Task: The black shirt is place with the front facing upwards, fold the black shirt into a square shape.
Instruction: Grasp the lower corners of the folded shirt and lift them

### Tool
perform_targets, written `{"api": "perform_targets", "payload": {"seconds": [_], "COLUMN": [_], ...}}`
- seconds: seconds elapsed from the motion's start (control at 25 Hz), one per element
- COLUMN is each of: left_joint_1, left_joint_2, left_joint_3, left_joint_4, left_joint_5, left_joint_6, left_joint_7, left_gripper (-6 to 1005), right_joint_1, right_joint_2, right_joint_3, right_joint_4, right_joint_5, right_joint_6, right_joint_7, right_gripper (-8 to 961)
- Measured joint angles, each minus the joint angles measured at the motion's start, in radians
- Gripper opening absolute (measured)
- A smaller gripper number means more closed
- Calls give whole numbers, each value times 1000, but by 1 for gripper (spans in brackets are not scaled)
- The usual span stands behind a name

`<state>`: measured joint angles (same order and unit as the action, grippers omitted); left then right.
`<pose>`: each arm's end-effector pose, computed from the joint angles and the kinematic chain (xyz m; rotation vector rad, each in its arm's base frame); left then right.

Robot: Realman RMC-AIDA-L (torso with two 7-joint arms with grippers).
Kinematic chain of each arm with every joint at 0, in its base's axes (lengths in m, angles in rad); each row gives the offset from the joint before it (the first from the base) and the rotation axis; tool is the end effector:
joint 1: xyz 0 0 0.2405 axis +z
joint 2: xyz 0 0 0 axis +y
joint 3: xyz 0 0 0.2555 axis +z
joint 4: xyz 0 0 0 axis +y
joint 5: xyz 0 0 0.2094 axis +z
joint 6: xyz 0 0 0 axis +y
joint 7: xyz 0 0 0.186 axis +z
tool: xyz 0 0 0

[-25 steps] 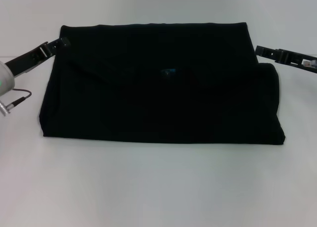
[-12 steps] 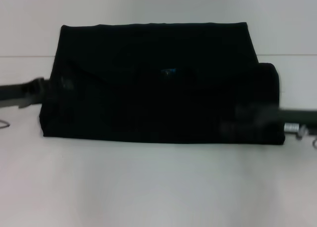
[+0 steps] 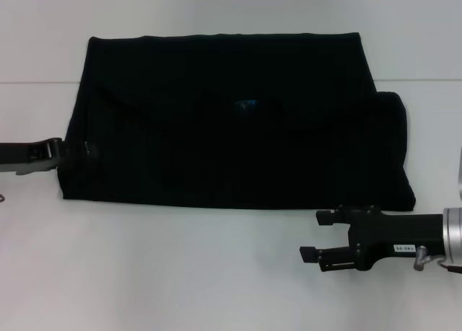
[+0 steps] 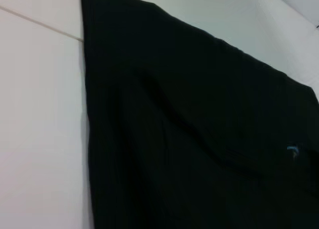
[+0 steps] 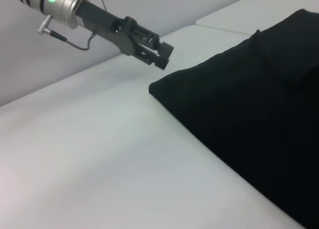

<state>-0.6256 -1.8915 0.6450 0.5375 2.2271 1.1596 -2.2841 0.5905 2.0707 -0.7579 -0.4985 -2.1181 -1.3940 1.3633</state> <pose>-0.3328 0.4150 0.0317 -1.9943 -1.6620 -0.4343 0.2655 0.3412 -0.0796 -2.8147 0.7043 0.4542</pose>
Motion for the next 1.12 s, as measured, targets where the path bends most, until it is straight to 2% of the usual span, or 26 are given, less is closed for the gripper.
{"api": "perform_targets", "payload": {"seconds": [0.48,0.68,0.92,1.12], "left_joint_1": [2,4,4,4], "left_joint_2": [-34,-37,-36,-35], "left_joint_3": [109,115,115,113], "left_joint_4": [1,-2,8,11], "left_joint_5": [3,5,23,39], "left_joint_6": [-122,-119,-55,-56], "left_joint_7": [15,19,20,21], "left_gripper": [709,708,706,644], "right_joint_1": [-2,-2,-2,-3], "right_joint_2": [3,3,3,3], "right_joint_3": [-1,1,6,7], "right_joint_4": [5,5,5,2], "right_joint_5": [0,0,0,5], "right_joint_6": [-6,-7,-7,-8], "right_joint_7": [4,6,7,8], "right_gripper": [914,915,915,915]}}
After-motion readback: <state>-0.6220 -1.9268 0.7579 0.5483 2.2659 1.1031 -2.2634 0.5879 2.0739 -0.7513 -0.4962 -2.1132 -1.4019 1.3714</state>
